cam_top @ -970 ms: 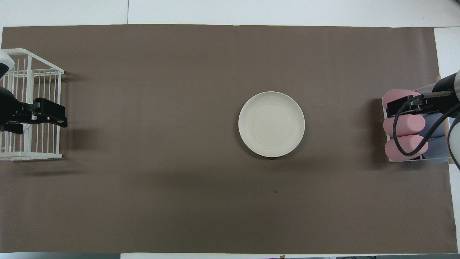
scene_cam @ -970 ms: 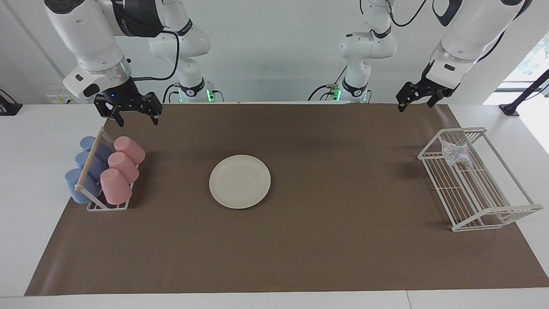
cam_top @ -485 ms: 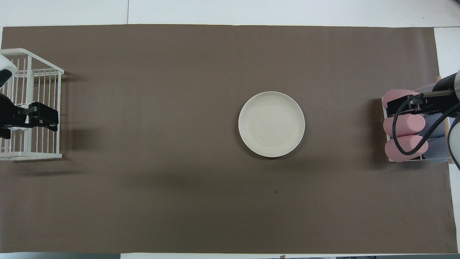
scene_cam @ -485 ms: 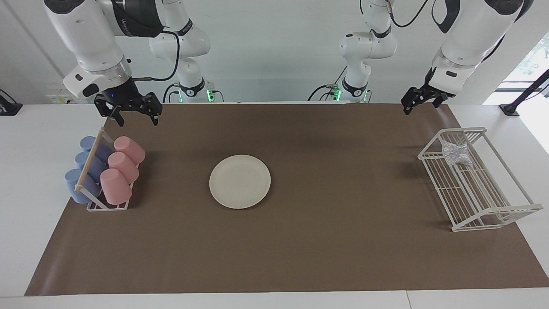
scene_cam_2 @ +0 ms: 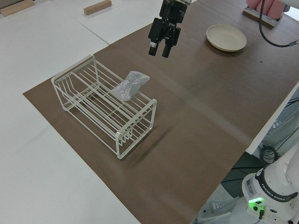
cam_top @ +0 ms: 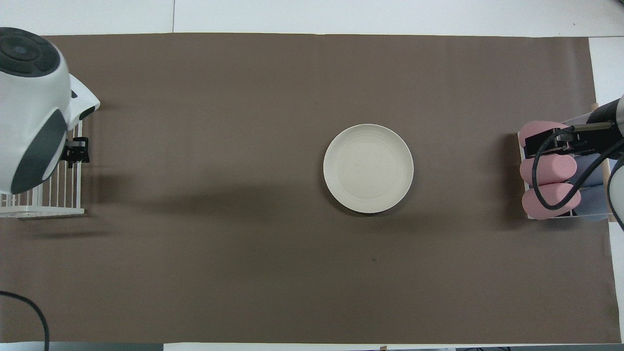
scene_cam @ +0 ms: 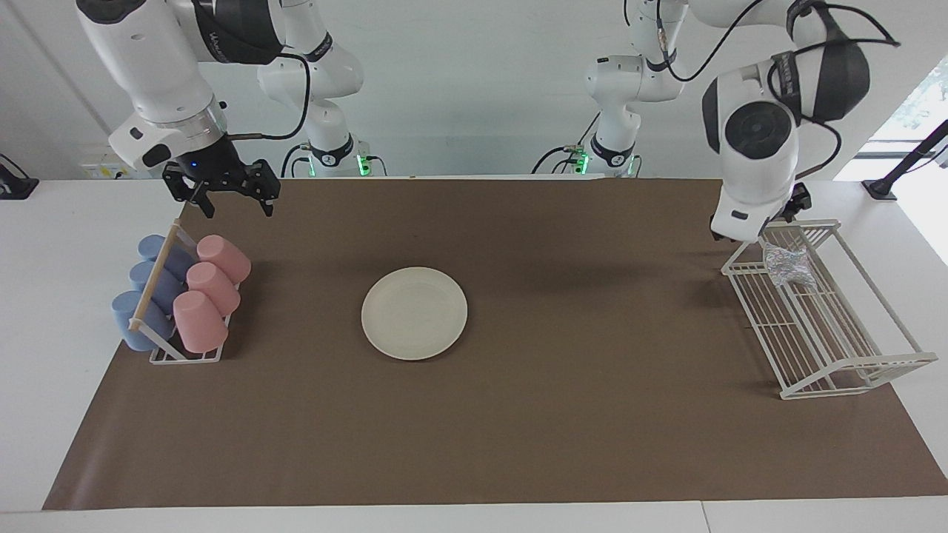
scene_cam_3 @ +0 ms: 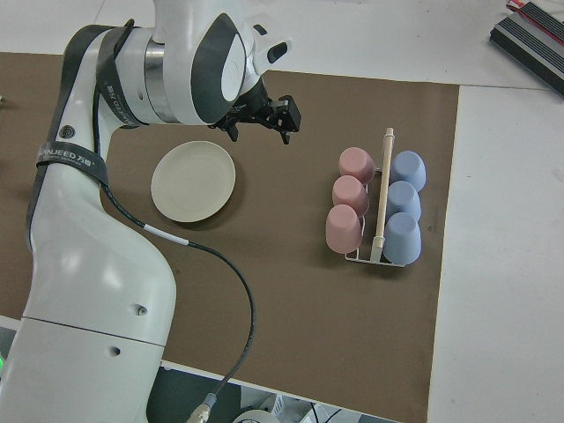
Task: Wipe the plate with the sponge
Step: 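Grasp the white sponge in the wire basket with the left gripper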
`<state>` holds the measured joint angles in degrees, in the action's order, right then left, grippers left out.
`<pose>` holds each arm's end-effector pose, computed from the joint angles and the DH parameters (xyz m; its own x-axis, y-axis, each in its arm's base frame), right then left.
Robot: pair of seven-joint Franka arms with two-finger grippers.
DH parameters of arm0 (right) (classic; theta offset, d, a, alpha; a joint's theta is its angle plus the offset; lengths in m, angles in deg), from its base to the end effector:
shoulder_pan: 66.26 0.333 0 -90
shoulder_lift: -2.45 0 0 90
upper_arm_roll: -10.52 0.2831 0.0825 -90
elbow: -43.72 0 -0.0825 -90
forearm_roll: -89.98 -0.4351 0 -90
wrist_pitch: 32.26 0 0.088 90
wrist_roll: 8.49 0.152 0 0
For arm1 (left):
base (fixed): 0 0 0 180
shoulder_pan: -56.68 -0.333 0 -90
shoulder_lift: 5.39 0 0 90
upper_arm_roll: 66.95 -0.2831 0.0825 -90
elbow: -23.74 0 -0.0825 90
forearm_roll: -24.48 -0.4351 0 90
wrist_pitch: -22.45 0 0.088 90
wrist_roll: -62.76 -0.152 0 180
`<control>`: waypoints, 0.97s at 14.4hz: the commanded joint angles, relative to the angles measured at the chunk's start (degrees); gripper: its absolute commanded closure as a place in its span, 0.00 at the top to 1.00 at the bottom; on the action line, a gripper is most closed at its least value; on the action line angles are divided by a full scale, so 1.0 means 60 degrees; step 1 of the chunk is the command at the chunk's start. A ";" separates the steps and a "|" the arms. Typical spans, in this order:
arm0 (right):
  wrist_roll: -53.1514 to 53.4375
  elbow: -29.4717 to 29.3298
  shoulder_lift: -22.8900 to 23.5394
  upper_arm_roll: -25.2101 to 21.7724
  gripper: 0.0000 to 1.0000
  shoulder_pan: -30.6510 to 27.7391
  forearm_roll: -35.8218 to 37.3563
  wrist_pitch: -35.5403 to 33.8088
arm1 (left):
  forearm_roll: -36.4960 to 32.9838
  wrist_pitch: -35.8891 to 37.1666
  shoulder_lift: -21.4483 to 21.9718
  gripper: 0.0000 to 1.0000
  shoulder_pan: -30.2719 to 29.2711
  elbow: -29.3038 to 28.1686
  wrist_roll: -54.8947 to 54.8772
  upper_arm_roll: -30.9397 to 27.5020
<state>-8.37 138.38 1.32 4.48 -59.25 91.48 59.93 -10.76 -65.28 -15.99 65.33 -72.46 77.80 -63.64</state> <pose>0.6007 0.0059 0.5192 0.9996 0.0159 -0.0235 0.0165 -0.9996 0.0241 0.6207 -0.0385 0.4034 0.9854 0.0296 -0.1677 -0.0797 -0.7899 -0.6081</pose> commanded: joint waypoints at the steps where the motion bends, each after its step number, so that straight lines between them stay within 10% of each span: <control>1: 0.0519 0.0101 -0.0164 0.0069 1.00 -0.0069 0.0000 -0.0247 | -0.0936 -0.0406 -0.0734 1.00 0.0008 0.0023 0.0028 -0.0083; 4: 0.0696 0.0101 -0.0178 0.0069 1.00 -0.0025 -0.0015 -0.0291 | -0.2368 -0.0013 -0.1745 1.00 0.0125 0.0300 0.0057 -0.0083; 14: 0.3578 0.0116 -0.0237 0.0259 1.00 0.0137 -0.0378 -0.0495 | -0.2712 0.0854 -0.1778 0.87 0.0067 0.0257 0.0320 -0.0069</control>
<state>8.05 138.38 1.16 5.69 -58.80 91.04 58.67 -26.18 -61.74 -26.64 65.33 -71.42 78.51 -63.98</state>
